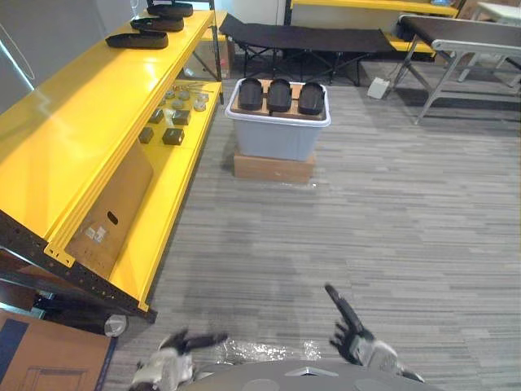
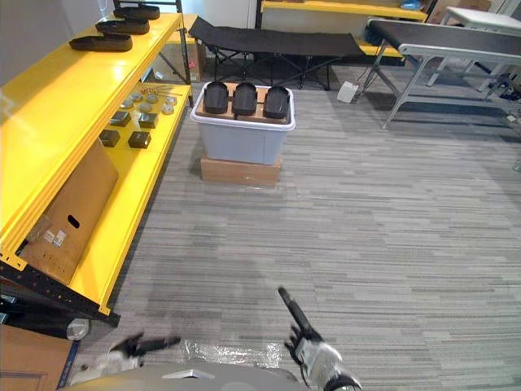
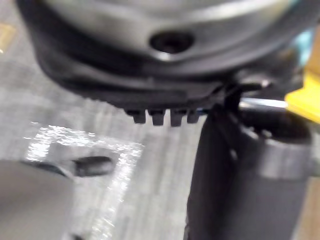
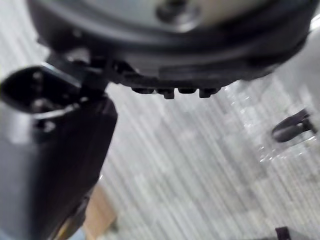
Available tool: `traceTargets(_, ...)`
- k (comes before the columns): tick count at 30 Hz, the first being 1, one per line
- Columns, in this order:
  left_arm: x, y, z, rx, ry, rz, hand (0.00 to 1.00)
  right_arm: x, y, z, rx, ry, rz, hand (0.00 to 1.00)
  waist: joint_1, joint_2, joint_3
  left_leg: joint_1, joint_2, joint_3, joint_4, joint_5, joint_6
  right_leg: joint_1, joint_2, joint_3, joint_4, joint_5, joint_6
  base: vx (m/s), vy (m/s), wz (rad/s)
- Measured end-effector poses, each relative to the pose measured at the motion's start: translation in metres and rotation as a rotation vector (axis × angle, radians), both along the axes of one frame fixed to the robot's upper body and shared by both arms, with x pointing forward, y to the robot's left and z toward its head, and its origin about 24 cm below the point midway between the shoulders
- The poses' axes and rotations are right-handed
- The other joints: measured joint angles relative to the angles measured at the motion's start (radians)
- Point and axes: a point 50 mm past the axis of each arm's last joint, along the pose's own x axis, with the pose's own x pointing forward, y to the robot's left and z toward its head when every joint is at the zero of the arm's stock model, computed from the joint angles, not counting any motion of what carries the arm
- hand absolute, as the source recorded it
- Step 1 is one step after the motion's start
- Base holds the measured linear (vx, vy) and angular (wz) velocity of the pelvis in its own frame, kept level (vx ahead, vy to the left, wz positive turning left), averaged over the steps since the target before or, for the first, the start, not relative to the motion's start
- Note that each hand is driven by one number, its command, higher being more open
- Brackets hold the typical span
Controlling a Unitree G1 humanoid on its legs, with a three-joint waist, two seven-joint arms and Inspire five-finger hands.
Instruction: Walk over and take three plastic housings, then place them on the shelf
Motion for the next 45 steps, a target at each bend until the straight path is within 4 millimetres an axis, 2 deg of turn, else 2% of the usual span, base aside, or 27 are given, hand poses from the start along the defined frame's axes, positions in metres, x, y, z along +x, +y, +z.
traceTargets(1,0.015,-0.011,0.006,-0.053,-0.064,-0.010,1.00,0.012,0.004,0.006,0.002,-0.053,0.037,1.00,-0.001,0.001,0.000,0.003,-0.001,0.000,-0.001,0.000,0.000,0.003,-0.001,-0.001,0.000,0.000,0.000,0.00,0.000,0.00)
traceTargets(3,0.028,-0.023,0.012,-0.099,-0.122,-0.029,1.00,0.020,0.006,0.010,0.003,-0.095,0.064,1.00,-0.002,0.001,0.000,0.004,-0.001,0.001,-0.001,-0.001,-0.001,0.004,-0.001,-0.001,-0.002,0.000,0.000,0.00,0.000,0.00)
traceTargets(5,0.031,-0.029,0.013,-0.125,-0.131,-0.045,1.00,0.022,0.008,0.011,-0.003,-0.107,0.077,1.00,-0.006,0.000,0.000,0.003,-0.001,0.002,-0.001,-0.001,-0.002,0.003,0.000,-0.001,-0.002,0.000,0.000,0.00,0.000,0.00)
traceTargets(7,0.024,-0.030,0.010,-0.131,-0.115,-0.043,1.00,0.018,0.008,0.009,-0.012,-0.092,0.081,1.00,-0.023,0.000,0.000,0.005,0.000,0.004,0.000,-0.005,-0.008,0.004,0.000,-0.001,-0.003,0.000,0.000,0.01,-0.005,-0.02)
traceTargets(11,0.011,-0.029,0.005,-0.140,-0.083,-0.019,1.00,0.006,0.006,0.004,-0.044,-0.058,0.057,1.00,-0.026,0.001,0.001,0.007,0.002,0.009,0.001,-0.011,-0.018,0.004,0.001,0.000,-0.003,0.000,0.000,0.01,-0.006,-0.03)
traceTargets(15,0.003,-0.026,0.002,-0.174,-0.070,0.099,1.00,-0.003,0.008,0.000,0.014,-0.035,-0.078,1.00,-0.027,0.002,-0.001,0.010,0.002,0.011,0.001,-0.015,-0.025,0.005,0.000,0.001,-0.001,0.003,0.004,-0.02,-0.004,-0.02)
traceTargets(18,-0.009,-0.022,-0.002,-0.132,-0.054,0.172,1.00,-0.018,0.010,-0.006,0.050,0.003,-0.210,1.00,-0.026,0.002,-0.001,0.016,0.002,0.011,0.001,-0.017,-0.028,0.010,-0.001,0.001,0.000,0.003,0.005,-0.04,-0.006,-0.01)
traceTargets(22,-0.027,-0.011,-0.006,-0.093,-0.077,0.255,1.00,-0.036,0.004,-0.010,0.014,0.015,-0.242,1.00,-0.026,0.002,-0.001,0.021,0.002,0.009,0.001,-0.017,-0.027,0.017,-0.001,0.000,0.001,0.003,0.005,-0.06,-0.010,0.01)
traceTargets(26,-0.028,-0.006,-0.003,-0.077,-0.133,0.279,1.00,-0.040,-0.002,-0.009,-0.018,-0.023,-0.256,1.00,-0.024,0.002,-0.003,0.006,0.001,0.002,0.000,-0.007,-0.011,0.005,-0.001,-0.002,0.003,0.001,0.003,-0.04,-0.010,0.05)
traceTargets(30,-0.023,-0.005,0.005,-0.088,-0.216,0.277,1.00,-0.033,-0.006,-0.001,-0.022,-0.115,-0.252,1.00,-0.025,0.004,-0.004,0.003,0.001,0.002,-0.001,-0.001,-0.002,-0.005,-0.002,0.000,0.016,-0.002,-0.002,-0.05,-0.008,-0.01)
traceTargets(32,-0.013,-0.005,0.012,-0.095,-0.269,0.271,1.00,-0.027,-0.006,0.004,-0.019,-0.168,-0.241,1.00,-0.023,0.003,-0.004,-0.003,0.001,0.005,-0.001,0.001,0.001,-0.020,-0.003,0.002,0.018,-0.002,-0.002,-0.07,0.007,-0.05)
traceTargets(34,-0.002,-0.008,0.021,-0.114,-0.332,0.264,1.00,-0.019,-0.007,0.010,-0.027,-0.217,-0.235,1.00,-0.024,0.004,-0.006,-0.022,-0.005,0.005,0.000,-0.004,0.006,-0.059,-0.018,0.002,0.075,-0.032,0.001,0.00,0.019,0.04)
traceTargets(35,0.005,-0.011,0.027,-0.126,-0.370,0.246,1.00,-0.016,-0.008,0.013,-0.032,-0.238,-0.237,1.00,-0.028,0.000,-0.004,-0.032,-0.014,0.000,0.004,-0.010,0.018,-0.102,-0.042,0.001,0.158,-0.065,0.009,0.02,0.048,0.11)
traceTargets(37,0.015,-0.017,0.034,-0.145,-0.413,0.214,1.00,-0.014,-0.010,0.015,-0.039,-0.247,-0.249,1.00,-0.023,-0.002,0.002,-0.049,-0.017,-0.007,0.035,-0.036,0.038,-0.187,-0.082,0.002,0.349,-0.090,0.017,0.00,0.058,0.09)
traceTargets(38,0.019,-0.019,0.038,-0.155,-0.437,0.193,1.00,-0.013,-0.008,0.016,-0.041,-0.253,-0.248,1.00,-0.029,-0.004,0.012,-0.053,-0.012,-0.017,0.072,-0.056,0.051,-0.266,-0.114,0.010,0.530,-0.080,0.028,0.03,0.063,0.19)
traceTargets(39,0.024,-0.020,0.043,-0.161,-0.462,0.178,1.00,-0.014,-0.004,0.016,-0.046,-0.258,-0.242,1.00,-0.032,-0.014,0.035,-0.045,-0.004,-0.028,0.123,-0.088,0.058,-0.325,-0.120,0.044,0.649,-0.083,0.032,0.06,0.062,0.26)
traceTargets(40,0.025,-0.022,0.044,-0.165,-0.465,0.166,1.00,-0.017,-0.003,0.015,-0.048,-0.252,-0.242,1.00,-0.032,-0.004,0.044,-0.050,0.008,-0.030,0.150,-0.099,0.071,-0.330,-0.117,0.051,0.644,-0.095,0.023,0.10,0.051,0.24)
traceTargets(42,0.030,-0.020,0.050,-0.163,-0.498,0.149,1.00,-0.021,0.001,0.017,-0.054,-0.259,-0.227,1.00,-0.031,-0.013,0.053,-0.050,0.032,-0.050,0.201,-0.134,0.060,-0.331,-0.087,0.052,0.528,-0.105,0.020,0.16,0.040,0.24)
traceTargets(44,0.034,-0.018,0.055,-0.160,-0.522,0.140,1.00,-0.017,0.005,0.020,-0.054,-0.278,-0.226,1.00,-0.031,-0.019,0.061,-0.047,0.047,-0.050,0.231,-0.152,0.042,-0.335,-0.060,0.053,0.388,-0.090,0.034,0.20,-0.010,0.05)
traceTargets(45,0.035,-0.017,0.057,-0.155,-0.531,0.136,1.00,-0.016,0.006,0.021,-0.058,-0.287,-0.223,1.00,-0.031,-0.021,0.063,-0.040,0.055,-0.047,0.245,-0.167,0.029,-0.336,-0.045,0.052,0.301,-0.073,0.052,0.24,-0.055,-0.07)
